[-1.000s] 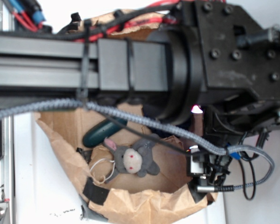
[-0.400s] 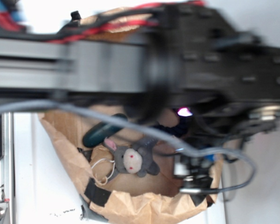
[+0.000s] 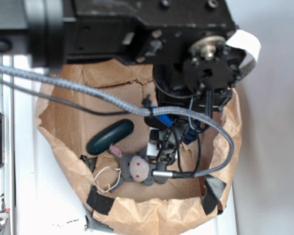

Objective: Grab the gray animal.

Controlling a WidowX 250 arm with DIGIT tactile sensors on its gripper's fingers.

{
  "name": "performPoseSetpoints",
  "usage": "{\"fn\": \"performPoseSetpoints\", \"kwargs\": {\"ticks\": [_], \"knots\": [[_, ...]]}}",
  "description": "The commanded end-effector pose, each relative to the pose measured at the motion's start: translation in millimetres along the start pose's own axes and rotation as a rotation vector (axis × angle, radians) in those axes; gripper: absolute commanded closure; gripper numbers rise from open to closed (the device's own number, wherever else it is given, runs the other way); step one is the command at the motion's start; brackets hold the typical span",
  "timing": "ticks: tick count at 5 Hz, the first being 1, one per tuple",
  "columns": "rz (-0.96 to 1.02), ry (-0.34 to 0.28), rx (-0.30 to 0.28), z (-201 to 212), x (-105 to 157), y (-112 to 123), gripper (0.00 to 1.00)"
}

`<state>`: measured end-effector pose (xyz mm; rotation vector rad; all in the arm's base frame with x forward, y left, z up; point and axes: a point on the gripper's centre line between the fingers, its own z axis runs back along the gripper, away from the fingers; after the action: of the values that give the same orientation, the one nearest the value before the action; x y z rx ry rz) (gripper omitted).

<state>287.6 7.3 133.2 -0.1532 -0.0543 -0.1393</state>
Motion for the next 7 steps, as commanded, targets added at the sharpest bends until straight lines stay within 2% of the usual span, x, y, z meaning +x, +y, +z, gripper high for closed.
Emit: {"fn": "performPoseSetpoints", "kwargs": {"ticks": [1, 2, 3, 4, 5, 6, 7], "knots": [[0.104, -0.009, 0.102, -24.2, -1.0, -4.7, 0.0], [0.21, -0.014, 0.124, -31.5, -12.5, -13.0, 0.0], [0.3, 0.051, 0.116, -34.5, -17.3, -23.1, 0.0], [0.297, 0.132, 0.055, -40.9, -19.9, -38.0, 0.0], [0.275, 0.144, 0.094, -60.8, -21.4, -49.2, 0.0], [0.131, 0.188, 0.043, -78.7, -22.3, -54.2, 0.0], [-0.016, 0.16, -0.057, -93.6, -19.2, -57.6, 0.0]]}}
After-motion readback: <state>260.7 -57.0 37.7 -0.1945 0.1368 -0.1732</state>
